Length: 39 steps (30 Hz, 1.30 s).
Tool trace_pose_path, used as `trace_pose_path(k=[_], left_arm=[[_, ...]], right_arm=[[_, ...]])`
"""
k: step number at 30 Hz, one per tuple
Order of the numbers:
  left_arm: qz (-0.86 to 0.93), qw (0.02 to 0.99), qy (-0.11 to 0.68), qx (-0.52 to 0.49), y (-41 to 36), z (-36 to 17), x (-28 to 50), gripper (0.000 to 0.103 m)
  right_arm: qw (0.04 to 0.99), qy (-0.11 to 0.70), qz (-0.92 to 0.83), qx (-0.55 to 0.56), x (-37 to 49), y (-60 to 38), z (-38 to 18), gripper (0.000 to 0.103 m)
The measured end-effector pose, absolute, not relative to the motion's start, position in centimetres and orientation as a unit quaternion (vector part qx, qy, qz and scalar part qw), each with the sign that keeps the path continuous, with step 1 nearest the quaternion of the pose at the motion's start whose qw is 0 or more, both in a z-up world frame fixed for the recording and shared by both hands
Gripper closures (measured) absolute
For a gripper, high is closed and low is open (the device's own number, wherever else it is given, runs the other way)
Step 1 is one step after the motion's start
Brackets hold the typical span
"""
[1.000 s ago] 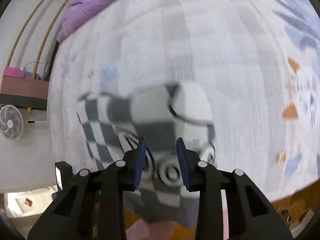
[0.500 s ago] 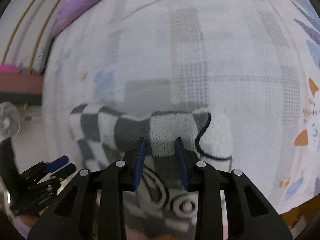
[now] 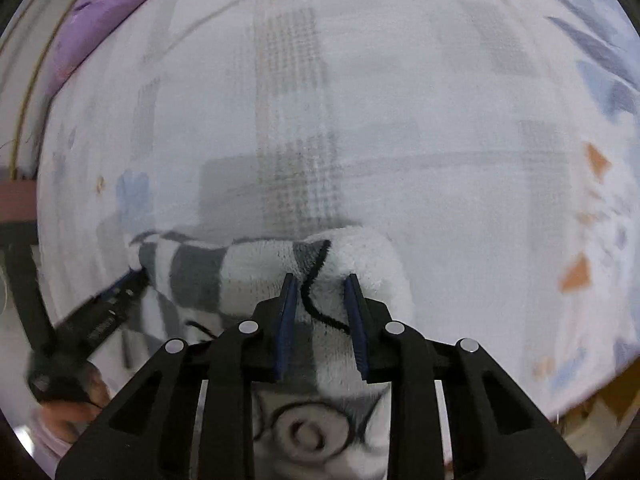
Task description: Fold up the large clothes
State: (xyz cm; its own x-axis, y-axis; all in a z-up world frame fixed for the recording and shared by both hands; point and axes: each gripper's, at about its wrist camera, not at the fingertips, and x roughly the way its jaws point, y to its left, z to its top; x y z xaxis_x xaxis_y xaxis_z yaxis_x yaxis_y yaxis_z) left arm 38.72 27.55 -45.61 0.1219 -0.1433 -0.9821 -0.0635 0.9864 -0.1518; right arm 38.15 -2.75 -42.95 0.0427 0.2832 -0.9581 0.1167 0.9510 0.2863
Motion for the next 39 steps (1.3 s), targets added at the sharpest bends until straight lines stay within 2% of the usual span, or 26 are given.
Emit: trace_pose_path(k=[5,6,8,11,12,15,18,21,26,27,28,30,31,32,33,35,37,39], left_arm=[[-0.036,0.742,0.669,-0.039,27.1,-42.1,37.5,0.071],[-0.04,0.745,0.665,-0.037,27.2,-40.9,36.3,0.071],[-0.052,0.741,0.668,-0.048,27.3,-39.6,33.2,0.071],[-0.036,0.708,0.702,-0.064,27.9,-42.3,26.9,0.071],[-0.029,0.708,0.703,-0.063,28.2,-43.7,24.7,0.071],[-0.027,0.725,0.685,-0.058,28.6,-44.5,20.2,0.071],[-0.033,0.715,0.697,-0.053,29.0,-44.0,18.3,0.071],[-0.039,0.71,0.7,-0.064,29.9,-45.6,17.0,0.069],[-0.034,0.714,0.695,-0.076,30.6,-44.3,16.6,0.069],[-0.033,0.711,0.698,-0.073,30.6,-44.0,16.7,0.069],[-0.03,0.71,0.7,-0.072,30.7,-43.5,16.7,0.069],[-0.024,0.712,0.698,-0.074,30.9,-42.5,16.8,0.069],[-0.017,0.716,0.694,-0.071,31.3,-41.9,16.8,0.068],[-0.011,0.722,0.688,-0.069,31.2,-41.2,17.3,0.066],[-0.009,0.727,0.683,-0.072,31.5,-40.6,17.5,0.058],[-0.005,0.733,0.676,-0.076,32.0,-39.8,18.0,0.049],[-0.002,0.74,0.668,-0.077,32.5,-39.1,18.4,0.046],[-0.003,0.745,0.662,-0.08,32.1,-38.8,19.3,0.036]], right_arm=[[0.673,0.717,0.054,0.176,37.4,-4.1,-40.2,0.079],[0.673,0.715,0.063,0.178,36.6,-4.0,-39.4,0.076],[0.679,0.71,0.099,0.158,33.8,-3.1,-37.9,0.076],[0.662,0.731,0.098,0.133,28.7,-1.6,-41.3,0.075],[0.686,0.707,0.094,0.141,27.0,-1.6,-42.5,0.075],[0.686,0.708,0.069,0.156,24.4,-1.2,-42.3,0.076],[0.624,0.757,0.07,0.182,20.7,-0.3,-44.0,0.076],[0.635,0.744,0.067,0.195,17.9,-0.7,-47.9,0.076],[0.612,0.766,0.074,0.18,19.1,-0.5,-46.8,0.073],[0.608,0.77,0.079,0.175,19.5,-0.4,-46.1,0.064],[0.61,0.768,0.086,0.176,19.6,-0.4,-45.5,0.047],[0.628,0.754,0.088,0.17,19.9,-0.6,-43.8,0.027],[0.642,0.744,0.085,0.163,20.1,-0.8,-42.8,0.02],[0.649,0.738,0.086,0.166,20.2,-1.1,-42.2,0.018],[0.654,0.73,0.089,0.177,20.3,-1.7,-41.5,0.014],[0.661,0.72,0.083,0.193,20.1,-3.1,-40.8,0.013],[0.667,0.713,0.078,0.199,20.8,-4.3,-40.3,0.012],[0.679,0.702,0.072,0.202,21.1,-5.8,-40.0,0.009]])
